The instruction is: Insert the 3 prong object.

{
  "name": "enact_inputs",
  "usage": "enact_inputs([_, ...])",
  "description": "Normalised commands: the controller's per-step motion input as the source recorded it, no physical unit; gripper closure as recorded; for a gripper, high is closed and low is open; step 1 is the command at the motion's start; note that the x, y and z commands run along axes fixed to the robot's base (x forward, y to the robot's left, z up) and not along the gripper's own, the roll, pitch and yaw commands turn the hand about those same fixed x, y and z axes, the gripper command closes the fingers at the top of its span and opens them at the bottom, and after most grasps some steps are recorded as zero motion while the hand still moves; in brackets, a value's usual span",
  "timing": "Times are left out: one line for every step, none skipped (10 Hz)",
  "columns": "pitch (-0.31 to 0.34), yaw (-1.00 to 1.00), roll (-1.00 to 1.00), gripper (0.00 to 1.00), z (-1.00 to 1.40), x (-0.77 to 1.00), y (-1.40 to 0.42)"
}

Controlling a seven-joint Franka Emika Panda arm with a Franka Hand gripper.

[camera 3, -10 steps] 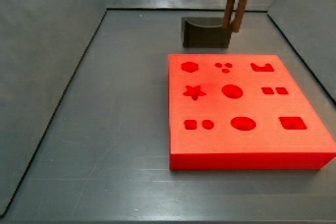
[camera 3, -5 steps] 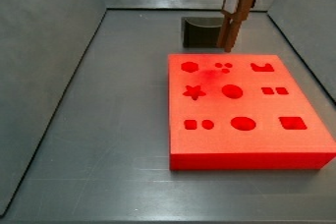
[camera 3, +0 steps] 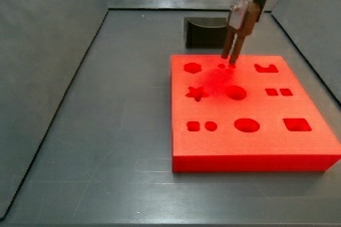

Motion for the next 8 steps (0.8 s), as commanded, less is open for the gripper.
enact_inputs([-0.031, 0.15, 0.00, 1.00, -0.27, 0.16, 0.00])
enact_inputs([-0.036, 0.11, 0.00, 1.00, -0.23, 0.10, 0.00])
enact_inputs([0.000, 0.00, 0.06, 1.00, -0.12, 0.00, 0.00])
enact_inputs([0.000, -0.23, 0.12, 1.00, 0.00, -0.08, 0.00])
enact_inputs([0.073, -0.32, 0.17, 1.00, 0.12, -0.08, 0.00])
enact_inputs([0.001, -0.30, 0.09, 1.00, 0.05, -0.13, 0.00])
enact_inputs([-0.039, -0.23, 0.00, 1.00, 0.00, -0.17, 0.00])
enact_inputs([-0.064, 0.00, 0.00, 1.00, -0.07, 0.00, 0.00])
